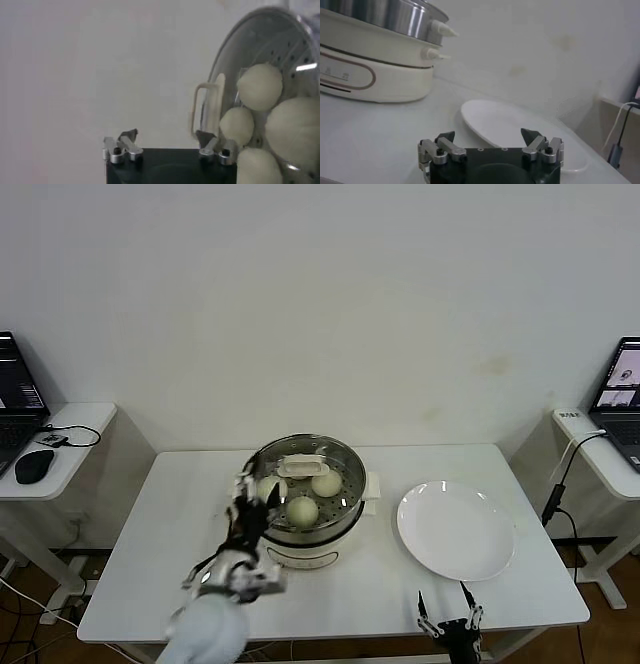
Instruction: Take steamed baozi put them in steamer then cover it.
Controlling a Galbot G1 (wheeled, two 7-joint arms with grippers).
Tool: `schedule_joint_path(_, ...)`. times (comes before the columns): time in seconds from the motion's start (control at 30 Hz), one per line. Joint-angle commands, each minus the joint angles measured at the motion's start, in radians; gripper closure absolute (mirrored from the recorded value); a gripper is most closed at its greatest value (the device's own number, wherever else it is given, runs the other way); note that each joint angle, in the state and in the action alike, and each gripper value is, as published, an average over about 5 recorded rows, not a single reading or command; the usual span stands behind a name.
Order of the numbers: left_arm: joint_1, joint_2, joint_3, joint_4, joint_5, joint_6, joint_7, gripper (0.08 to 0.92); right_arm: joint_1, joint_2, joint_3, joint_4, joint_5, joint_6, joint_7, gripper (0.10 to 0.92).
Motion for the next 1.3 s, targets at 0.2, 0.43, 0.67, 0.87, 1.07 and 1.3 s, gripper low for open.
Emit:
schedule_joint_path(0.2,0.543,0.023,-0.451,0.028,-1.255,-0.508,-0.306,0.177,-0.032,-0.041,-0.041,0.054,0.094,-0.015,-0.027,0.203)
schedule_joint_path(0.43,0.625,-0.032,-0.427,0.048,-1.311,-0.581,-0.279,0.177,-0.061,-0.086,-0.048,0.097,0.18,-0.049,-0.061,0.203)
schedule_joint_path(0.67,0.652,-0.067,-0.407,0.104,-1.244,-0.674,-0.268,0.177,-0.104,-0.106,-0.036,0.123,0.208,-0.072,-0.089,0.203)
schedule_joint_path(0.87,0.666,-0.088,-0.39,0.117,-1.226,-0.698,-0.257,0.177,-0.123,-0.113,-0.027,0.135,0.221,-0.077,-0.099,0.203)
schedule_joint_path(1.07,0.654,-0.099,-0.381,0.123,-1.22,-0.694,-0.252,0.177,-0.132,-0.118,-0.024,0.149,0.228,-0.087,-0.105,0.203)
schedule_joint_path(1.3,0.644,-0.101,-0.386,0.146,-1.217,-0.687,-0.24,0.177,-0.143,-0.128,-0.028,0.157,0.242,-0.112,-0.119,0.203)
